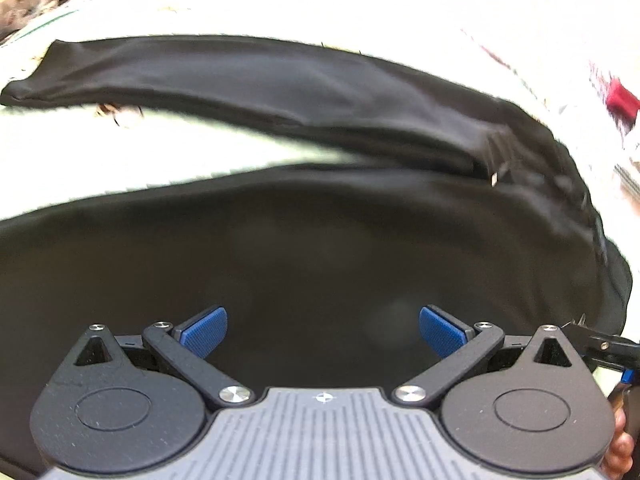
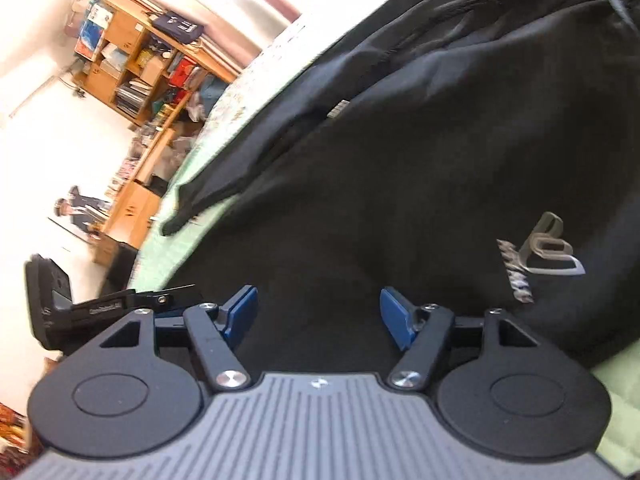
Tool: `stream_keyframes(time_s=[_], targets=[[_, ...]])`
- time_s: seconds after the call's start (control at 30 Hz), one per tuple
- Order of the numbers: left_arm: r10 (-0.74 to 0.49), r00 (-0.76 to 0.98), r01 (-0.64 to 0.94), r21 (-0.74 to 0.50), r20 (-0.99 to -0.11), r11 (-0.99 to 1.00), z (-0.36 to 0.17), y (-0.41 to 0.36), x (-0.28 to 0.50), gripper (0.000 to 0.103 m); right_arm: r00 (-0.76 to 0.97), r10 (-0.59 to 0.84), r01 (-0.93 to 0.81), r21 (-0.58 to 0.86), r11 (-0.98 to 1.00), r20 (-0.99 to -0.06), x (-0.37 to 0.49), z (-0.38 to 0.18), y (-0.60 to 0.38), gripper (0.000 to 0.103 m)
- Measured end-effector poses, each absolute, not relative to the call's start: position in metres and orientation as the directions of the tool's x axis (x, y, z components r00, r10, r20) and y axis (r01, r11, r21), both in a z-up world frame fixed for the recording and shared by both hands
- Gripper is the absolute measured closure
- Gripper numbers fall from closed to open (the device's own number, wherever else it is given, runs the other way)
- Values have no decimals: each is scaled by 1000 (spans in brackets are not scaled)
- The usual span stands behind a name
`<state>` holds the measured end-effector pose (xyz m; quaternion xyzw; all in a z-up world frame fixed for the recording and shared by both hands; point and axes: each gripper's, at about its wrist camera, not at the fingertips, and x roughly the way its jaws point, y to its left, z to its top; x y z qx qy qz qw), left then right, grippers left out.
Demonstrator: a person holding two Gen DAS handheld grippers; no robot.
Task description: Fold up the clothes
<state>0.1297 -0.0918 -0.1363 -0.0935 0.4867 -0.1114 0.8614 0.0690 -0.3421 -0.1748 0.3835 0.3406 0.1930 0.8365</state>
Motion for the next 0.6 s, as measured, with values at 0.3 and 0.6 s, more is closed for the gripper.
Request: stream_keyframes(time_s=[0.3,0.6], targets=[[-349,555,7,-416,-755,909,-114,-65,181,1,710,562,-19,786,618,-424,134,-181,-319,26],[-353,546,-235,-543,-760,806,-132,-47,264,1,890,451,-121,916,383,-71,208,-204,-296,14]])
